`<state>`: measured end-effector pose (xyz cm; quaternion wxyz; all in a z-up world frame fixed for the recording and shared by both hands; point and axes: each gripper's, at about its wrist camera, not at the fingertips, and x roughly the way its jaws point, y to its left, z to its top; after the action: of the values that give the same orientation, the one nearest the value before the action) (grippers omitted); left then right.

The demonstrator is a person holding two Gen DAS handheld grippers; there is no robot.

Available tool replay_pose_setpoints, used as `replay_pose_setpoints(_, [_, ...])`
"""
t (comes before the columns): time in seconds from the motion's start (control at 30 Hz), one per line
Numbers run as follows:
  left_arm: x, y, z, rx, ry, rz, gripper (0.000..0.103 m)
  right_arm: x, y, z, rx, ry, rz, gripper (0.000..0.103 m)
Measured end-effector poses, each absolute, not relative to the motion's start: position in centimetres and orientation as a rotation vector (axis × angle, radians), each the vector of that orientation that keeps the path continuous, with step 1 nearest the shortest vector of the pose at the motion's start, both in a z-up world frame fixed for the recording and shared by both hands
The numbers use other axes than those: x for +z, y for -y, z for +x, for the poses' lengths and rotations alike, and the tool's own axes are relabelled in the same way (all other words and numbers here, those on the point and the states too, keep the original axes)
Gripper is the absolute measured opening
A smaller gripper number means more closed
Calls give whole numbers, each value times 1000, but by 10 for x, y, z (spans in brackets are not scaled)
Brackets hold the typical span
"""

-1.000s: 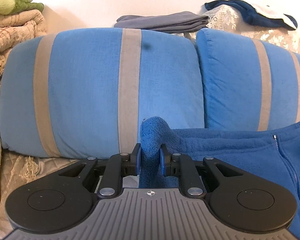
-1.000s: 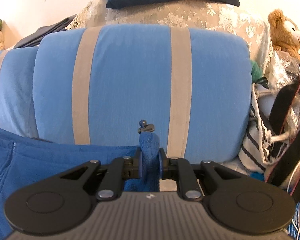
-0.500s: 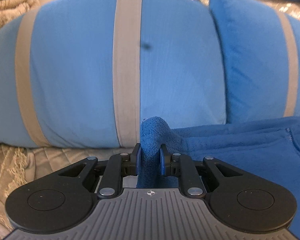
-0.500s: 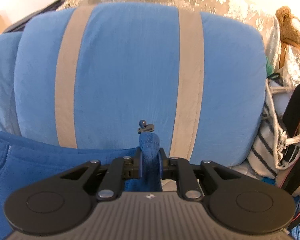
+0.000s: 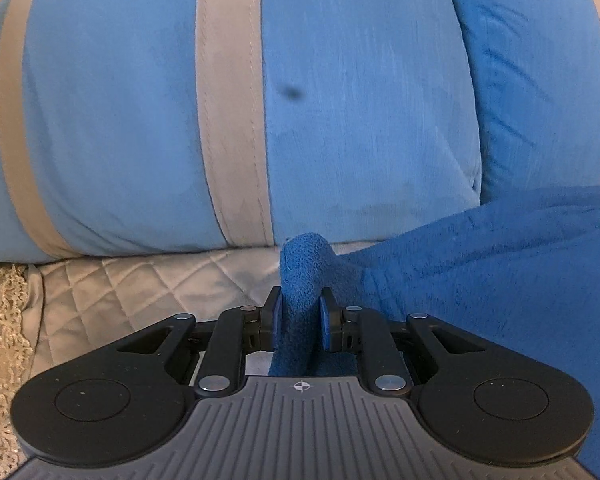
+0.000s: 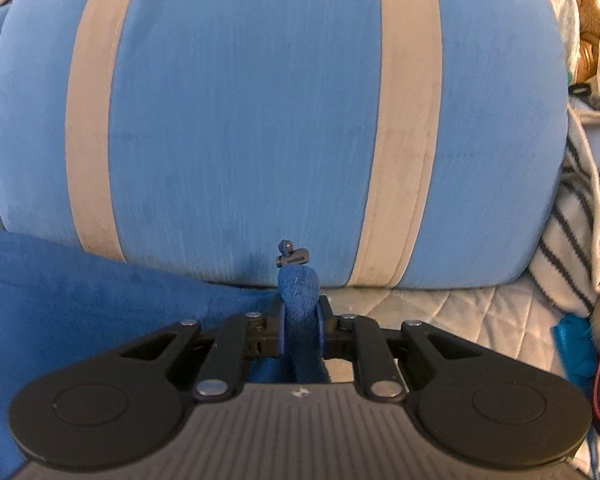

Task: Fold clothes
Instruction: 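Lift both held cuffs and carry them toward the pillows, then lay the cuffs down and open both tools to release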

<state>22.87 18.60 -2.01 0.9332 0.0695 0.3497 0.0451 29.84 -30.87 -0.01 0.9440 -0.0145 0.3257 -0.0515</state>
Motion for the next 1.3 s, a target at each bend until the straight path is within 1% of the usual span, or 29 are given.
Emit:
replay_pose_setpoints(0.07, [-24,-185,232,86,-730,138,19,-3,308,301,-100,-676,-25,16])
replay_pose_setpoints(0.13, [-25,-187,234,80,-748,128,21,-3,306,302,-105,-685,-32,18])
replay_pose_setpoints(0.17, [-24,-189,234,84,-752,119,24,-3,306,302,-108,-689,-37,29])
replay_pose_setpoints(0.2, [-22,-190,233,91,-754,107,29,-2,305,302,-119,-691,-47,44])
replay_pose_setpoints(0.23, [-20,-193,232,102,-756,93,31,0,305,301,-129,-692,-61,50])
replay_pose_setpoints(0.27, [-17,-196,231,118,-762,80,41,2,304,300,-137,-693,-75,71])
replay_pose_setpoints(0.3, [-14,-200,230,135,-770,69,58,4,304,298,-145,-688,-85,92])
replay_pose_setpoints(0.33, [-10,-204,227,149,-777,56,67,7,305,295,-152,-682,-93,100])
replay_pose_setpoints(0.37, [-5,-207,223,154,-778,46,79,11,307,291,-141,-673,-91,103])
replay_pose_setpoints(0.4, [0,-210,219,154,-776,40,84,15,309,287,-129,-674,-85,103])
replay_pose_setpoints(0.43, [5,-211,214,150,-775,41,86,19,310,284,-119,-680,-78,103])
replay_pose_setpoints(0.47, [11,-212,208,144,-774,48,90,22,310,282,-120,-692,-76,103])
replay_pose_setpoints(0.5, [17,-212,202,137,-772,54,96,25,311,279,-125,-701,-74,103])
replay_pose_setpoints(0.57, [28,-211,190,122,-764,63,103,33,312,269,-128,-713,-69,103])
replay_pose_setpoints(0.77, [67,-194,150,61,-779,53,103,62,317,232,-77,-754,-36,103])
replay_pose_setpoints(0.97, [95,-177,118,3,-846,1,103,91,319,195,4,-866,74,103])
replay_pose_setpoints(1.03, [101,-174,109,-2,-889,-44,103,98,318,180,31,-911,105,103])
replay_pose_setpoints(1.13, [104,-164,104,-51,-1010,-92,103,105,308,168,52,-1010,110,103])
replay_pose_setpoints(1.3, [97,-139,102,-73,-1151,-69,103,103,281,162,92,-1153,64,103])
